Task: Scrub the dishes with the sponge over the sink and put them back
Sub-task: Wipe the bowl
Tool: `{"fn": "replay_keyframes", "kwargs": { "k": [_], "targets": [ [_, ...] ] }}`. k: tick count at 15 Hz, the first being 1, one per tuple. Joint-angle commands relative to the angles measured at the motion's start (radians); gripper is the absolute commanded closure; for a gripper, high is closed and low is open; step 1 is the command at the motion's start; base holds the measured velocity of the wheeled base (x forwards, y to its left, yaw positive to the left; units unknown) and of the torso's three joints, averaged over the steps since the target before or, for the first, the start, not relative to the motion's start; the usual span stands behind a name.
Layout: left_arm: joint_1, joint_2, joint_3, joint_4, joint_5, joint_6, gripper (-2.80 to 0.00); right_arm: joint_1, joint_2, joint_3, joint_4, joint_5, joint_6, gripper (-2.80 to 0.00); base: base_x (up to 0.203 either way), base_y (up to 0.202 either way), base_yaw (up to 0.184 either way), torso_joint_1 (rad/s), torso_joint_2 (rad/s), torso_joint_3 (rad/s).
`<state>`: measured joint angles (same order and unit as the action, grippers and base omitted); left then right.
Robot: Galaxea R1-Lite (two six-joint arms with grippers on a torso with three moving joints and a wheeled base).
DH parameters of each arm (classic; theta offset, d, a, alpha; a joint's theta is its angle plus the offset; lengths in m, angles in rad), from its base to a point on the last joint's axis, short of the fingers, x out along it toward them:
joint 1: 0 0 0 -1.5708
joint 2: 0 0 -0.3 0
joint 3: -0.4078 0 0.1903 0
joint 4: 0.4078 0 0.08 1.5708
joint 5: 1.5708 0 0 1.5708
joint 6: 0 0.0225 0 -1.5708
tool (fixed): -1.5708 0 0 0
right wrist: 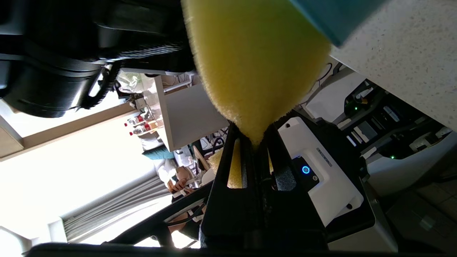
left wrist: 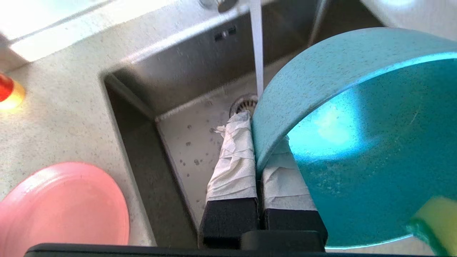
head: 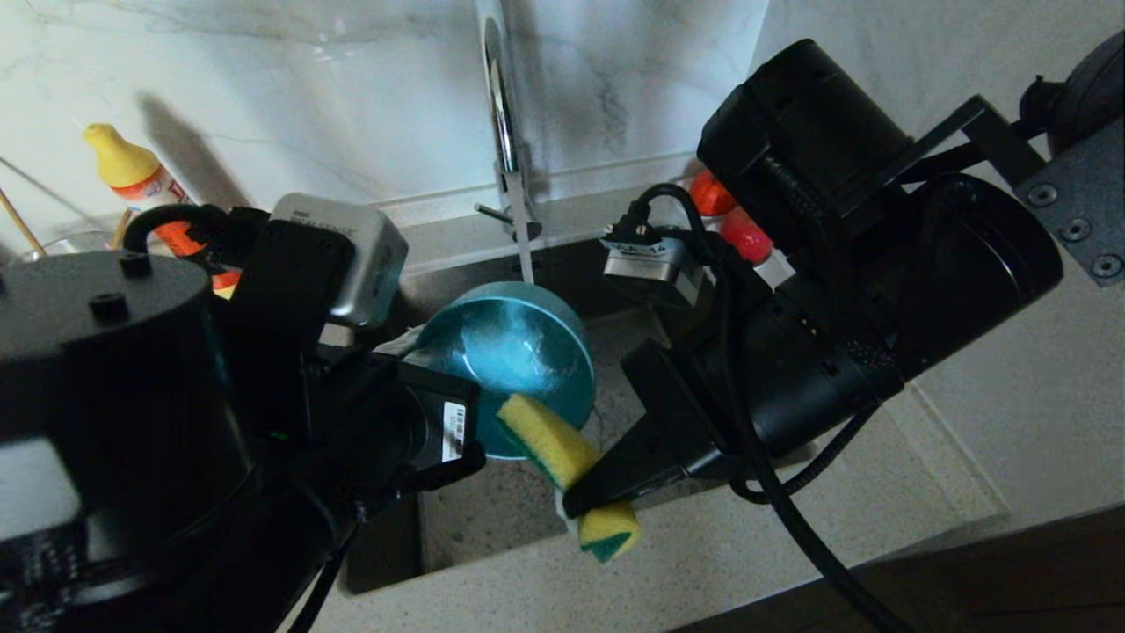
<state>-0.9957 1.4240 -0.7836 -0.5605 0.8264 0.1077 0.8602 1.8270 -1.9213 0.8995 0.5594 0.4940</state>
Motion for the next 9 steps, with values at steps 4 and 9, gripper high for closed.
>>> {"fn": "replay_keyframes", "kwargs": {
  "k": [4, 9],
  "targets": [
    [-0.001, 0.004, 0.059, -0.137, 0.022, 0.099, 0.00, 0.000, 0.000, -0.002, 0.002, 0.005, 0.014, 0.00, 0.000, 0.000, 0.000, 0.000, 0.00, 0.000],
    [-0.004, 0.004, 0.075, -0.162, 0.017, 0.107, 0.00, -0.028, 0.000, -0.004, -0.072, 0.004, 0.064, 0.00, 0.000, 0.000, 0.000, 0.000, 0.00, 0.000]
  ]
}}
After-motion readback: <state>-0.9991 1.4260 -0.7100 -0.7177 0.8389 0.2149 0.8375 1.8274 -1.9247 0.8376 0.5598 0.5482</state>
